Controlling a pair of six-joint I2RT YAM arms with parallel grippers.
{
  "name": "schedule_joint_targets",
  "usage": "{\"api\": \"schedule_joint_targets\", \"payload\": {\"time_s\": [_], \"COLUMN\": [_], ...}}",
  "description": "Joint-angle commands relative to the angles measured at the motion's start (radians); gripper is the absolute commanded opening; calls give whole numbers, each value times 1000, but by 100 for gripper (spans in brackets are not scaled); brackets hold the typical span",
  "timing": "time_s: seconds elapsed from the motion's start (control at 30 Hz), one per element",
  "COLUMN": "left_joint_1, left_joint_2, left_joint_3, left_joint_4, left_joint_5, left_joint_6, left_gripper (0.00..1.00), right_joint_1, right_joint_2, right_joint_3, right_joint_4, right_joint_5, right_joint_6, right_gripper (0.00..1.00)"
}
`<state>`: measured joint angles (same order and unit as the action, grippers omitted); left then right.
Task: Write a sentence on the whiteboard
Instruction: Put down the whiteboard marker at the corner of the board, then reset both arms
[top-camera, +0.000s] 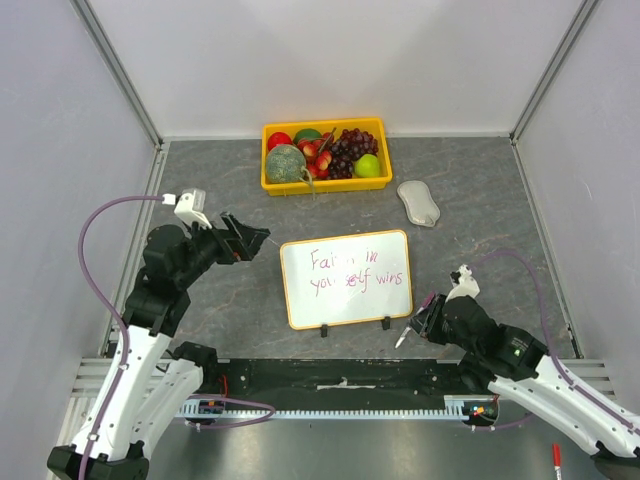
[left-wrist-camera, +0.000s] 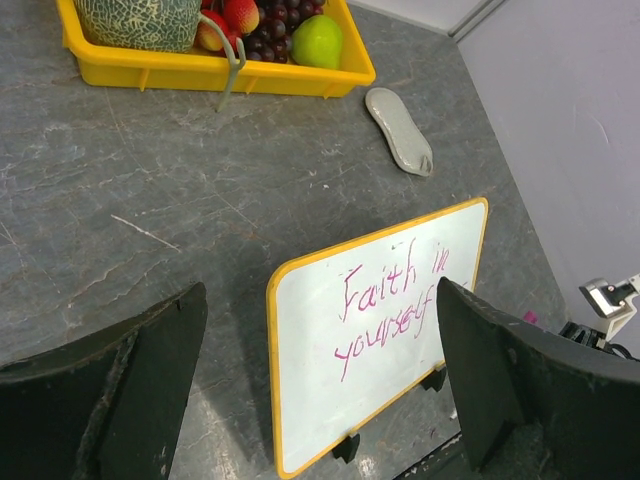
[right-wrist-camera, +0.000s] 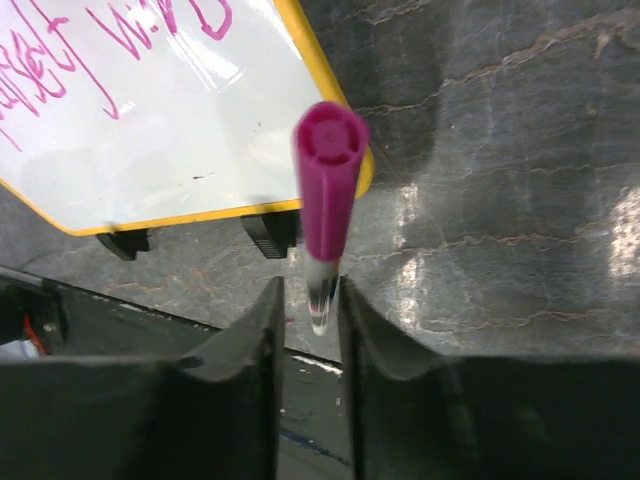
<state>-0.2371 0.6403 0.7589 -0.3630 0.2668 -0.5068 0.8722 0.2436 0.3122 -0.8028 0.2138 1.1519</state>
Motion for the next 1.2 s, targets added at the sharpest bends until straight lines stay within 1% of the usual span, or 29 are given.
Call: {"api": "schedule_joint_targets", "payload": {"time_s": [0.0,0.23,0.33,0.4,0.7,0.83,1.03,1.17], "left_joint_1": [2,2,4,2,4,2,2,4], "left_joint_2": [-13,-13,-11,-8,1,19,61,70], "left_joint_3": [-18,-44,-61,-73,-102,-101,-98,-102], "left_joint_4": [50,67,78,84,122,111,70,52], "left_joint_5": [43,51,55,58,91,100,51,-17], "left_joint_6": [17,-7,-12,-21,-44,-29,-19,-13], "left_gripper": [99,100,100,100,100,100,100,100], "right_joint_1": [-2,-2,-2,-2,-2,-2,-2,-2], "right_joint_2": [29,43,42,42,98,149,263,283], "right_joint_3": [56,103,129,143,160,192,306,317], "right_joint_4": [-3,1,13,33,132,188,224,280], "right_joint_5": [71,145,177,191,220,257,389,473], "right_joint_6": [-1,-17,-29,-47,-124,-204,-349,-449], "right_gripper": [40,76,91,98,98,98,98,98]}}
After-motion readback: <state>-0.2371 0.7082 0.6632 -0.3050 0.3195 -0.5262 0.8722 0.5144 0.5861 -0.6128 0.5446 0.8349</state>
